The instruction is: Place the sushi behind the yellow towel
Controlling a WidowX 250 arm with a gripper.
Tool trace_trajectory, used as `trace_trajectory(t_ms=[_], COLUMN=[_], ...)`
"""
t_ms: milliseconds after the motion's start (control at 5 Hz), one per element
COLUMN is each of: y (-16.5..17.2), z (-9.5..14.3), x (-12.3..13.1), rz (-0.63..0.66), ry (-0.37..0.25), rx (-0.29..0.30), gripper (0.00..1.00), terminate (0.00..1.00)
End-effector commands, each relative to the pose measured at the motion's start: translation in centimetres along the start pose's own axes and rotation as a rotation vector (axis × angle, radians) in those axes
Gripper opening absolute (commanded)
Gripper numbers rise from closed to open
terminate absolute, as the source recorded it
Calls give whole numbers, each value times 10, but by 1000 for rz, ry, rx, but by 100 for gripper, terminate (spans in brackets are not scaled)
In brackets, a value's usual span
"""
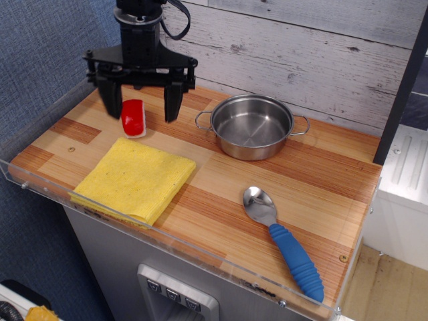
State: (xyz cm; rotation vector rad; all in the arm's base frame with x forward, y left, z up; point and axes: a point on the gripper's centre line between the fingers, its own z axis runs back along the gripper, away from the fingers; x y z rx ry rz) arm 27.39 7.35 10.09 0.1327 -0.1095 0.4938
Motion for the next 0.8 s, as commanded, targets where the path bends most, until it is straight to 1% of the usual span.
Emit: trace_trajectory(t_ms=[0,400,600], y=[-13,-13,-13], z=[32,32,32], x=[-30,-30,-30], rz=[-41,-41,-41], ry=[-2,-2,-2], rx=[-49,-49,-49], gripper=[100,100,100], terminate=[0,0,100])
